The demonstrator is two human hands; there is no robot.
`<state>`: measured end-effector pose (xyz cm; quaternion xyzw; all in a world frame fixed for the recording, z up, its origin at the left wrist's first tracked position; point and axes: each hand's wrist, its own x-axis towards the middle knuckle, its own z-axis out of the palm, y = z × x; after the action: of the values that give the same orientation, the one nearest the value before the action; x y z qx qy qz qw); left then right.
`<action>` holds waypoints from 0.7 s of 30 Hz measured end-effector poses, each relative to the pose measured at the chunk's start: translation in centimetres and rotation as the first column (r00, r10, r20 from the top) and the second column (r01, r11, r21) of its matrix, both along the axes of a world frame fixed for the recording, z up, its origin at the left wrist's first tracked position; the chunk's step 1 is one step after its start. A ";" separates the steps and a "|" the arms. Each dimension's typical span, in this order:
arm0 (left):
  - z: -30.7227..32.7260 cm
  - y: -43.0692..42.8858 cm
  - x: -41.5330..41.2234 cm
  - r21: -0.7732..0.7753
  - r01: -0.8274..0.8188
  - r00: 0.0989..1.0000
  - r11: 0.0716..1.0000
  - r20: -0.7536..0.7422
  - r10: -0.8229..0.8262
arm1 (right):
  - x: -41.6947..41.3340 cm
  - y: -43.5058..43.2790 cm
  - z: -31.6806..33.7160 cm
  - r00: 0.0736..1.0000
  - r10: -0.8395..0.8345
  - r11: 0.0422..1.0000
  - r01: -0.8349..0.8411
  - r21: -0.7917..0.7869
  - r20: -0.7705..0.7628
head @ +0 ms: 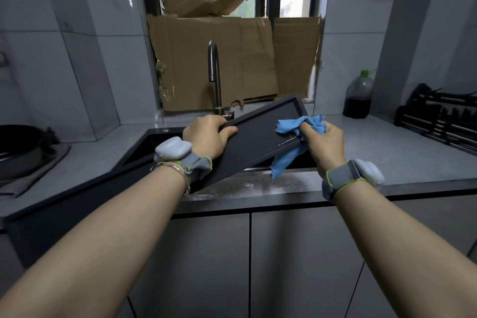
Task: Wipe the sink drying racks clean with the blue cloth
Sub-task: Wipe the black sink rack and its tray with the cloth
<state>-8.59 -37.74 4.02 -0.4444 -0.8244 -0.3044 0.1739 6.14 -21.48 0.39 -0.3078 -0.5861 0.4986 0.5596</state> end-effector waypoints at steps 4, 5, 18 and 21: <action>-0.6 0.6 0.9 0.037 -0.022 0.998 0.999 0.066 0.020 | -0.8 -1.1 -0.1 0.968 -0.018 0.970 -0.043 -0.237 -0.251; -1.0 0.8 1.1 0.051 -0.029 0.996 0.998 0.085 0.024 | -1.2 -1.6 -0.1 0.952 -0.045 0.953 -0.051 -0.300 -0.304; -1.2 3.5 3.6 0.357 -0.131 0.934 0.925 0.358 -0.006 | -5.1 -5.9 -0.3 0.941 0.002 0.960 -0.096 -0.263 -0.337; -0.6 3.9 3.6 0.410 -0.133 0.920 0.902 0.389 -0.041 | -5.4 -6.8 -1.8 0.971 0.049 0.970 -0.101 -0.220 -0.233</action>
<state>-5.00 -33.85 3.43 -0.3060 -0.7654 -0.5558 0.1077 0.76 -28.26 -1.41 -0.2892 -0.4682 0.6159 0.5638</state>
